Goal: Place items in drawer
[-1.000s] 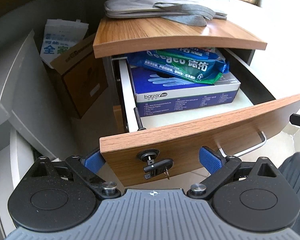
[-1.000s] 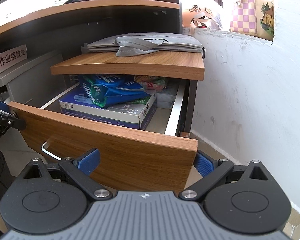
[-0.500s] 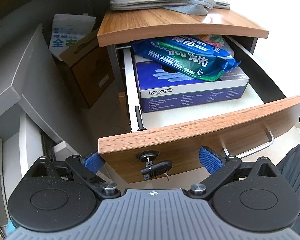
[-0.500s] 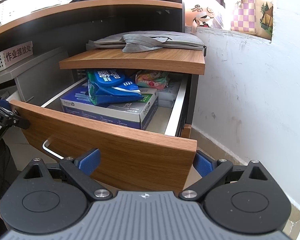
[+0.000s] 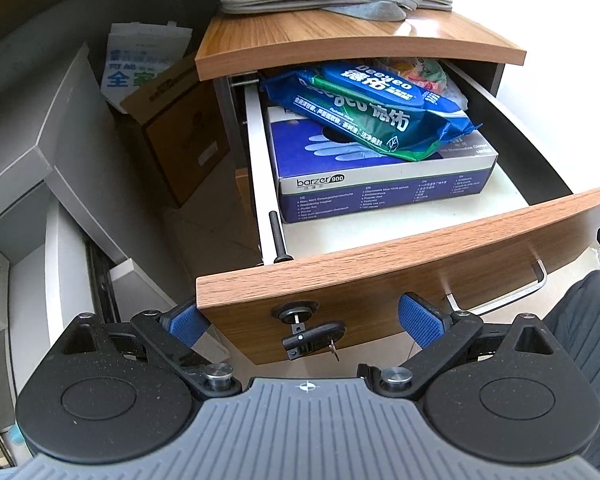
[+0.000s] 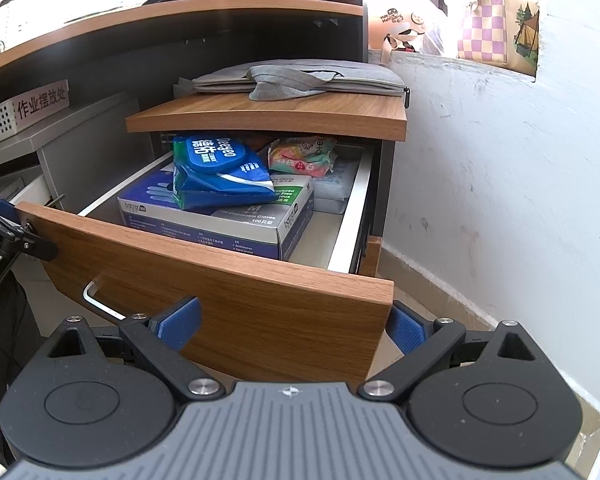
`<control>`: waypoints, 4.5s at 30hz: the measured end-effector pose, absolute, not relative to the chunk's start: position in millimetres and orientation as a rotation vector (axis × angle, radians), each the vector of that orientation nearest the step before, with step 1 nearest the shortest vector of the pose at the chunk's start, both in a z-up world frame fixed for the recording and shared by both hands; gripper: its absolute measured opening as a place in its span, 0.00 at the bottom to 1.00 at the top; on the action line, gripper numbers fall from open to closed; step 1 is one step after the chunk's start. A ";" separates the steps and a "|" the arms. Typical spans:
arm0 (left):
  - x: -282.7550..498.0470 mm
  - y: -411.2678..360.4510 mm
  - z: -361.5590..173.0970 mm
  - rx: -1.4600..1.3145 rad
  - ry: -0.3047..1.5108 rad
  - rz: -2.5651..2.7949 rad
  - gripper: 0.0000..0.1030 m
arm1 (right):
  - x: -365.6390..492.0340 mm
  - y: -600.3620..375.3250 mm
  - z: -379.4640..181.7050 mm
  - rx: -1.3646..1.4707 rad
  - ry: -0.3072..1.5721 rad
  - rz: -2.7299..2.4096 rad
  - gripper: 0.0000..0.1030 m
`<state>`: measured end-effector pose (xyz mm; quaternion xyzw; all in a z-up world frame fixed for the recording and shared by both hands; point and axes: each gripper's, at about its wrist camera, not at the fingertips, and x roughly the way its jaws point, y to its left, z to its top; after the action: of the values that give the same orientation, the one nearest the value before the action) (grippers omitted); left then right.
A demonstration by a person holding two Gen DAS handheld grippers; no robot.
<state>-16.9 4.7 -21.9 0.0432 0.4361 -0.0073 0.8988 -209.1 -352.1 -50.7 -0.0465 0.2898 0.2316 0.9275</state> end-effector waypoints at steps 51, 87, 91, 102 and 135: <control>-80.5 39.8 37.8 -0.085 0.819 -0.028 0.97 | -226.8 -319.4 8.9 -0.193 0.649 0.555 0.96; -190.6 241.2 80.3 -0.460 0.668 0.542 0.97 | -186.9 -61.6 70.4 -0.198 0.706 1.082 0.96; -200.4 260.9 65.9 -0.461 0.666 0.622 0.97 | -190.8 -22.3 65.8 -0.221 0.716 1.136 0.96; -223.0 294.1 30.4 -0.496 0.712 0.682 0.97 | -218.4 84.8 38.3 -0.366 0.788 1.350 0.85; -232.4 306.4 5.8 -0.432 0.729 0.549 0.97 | -235.3 191.4 -36.9 -0.653 1.576 1.072 0.65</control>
<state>-232.4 306.4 5.8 -0.2070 0.3492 0.2632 0.8752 -235.3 191.4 -36.9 -0.2740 0.6612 0.4500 0.5341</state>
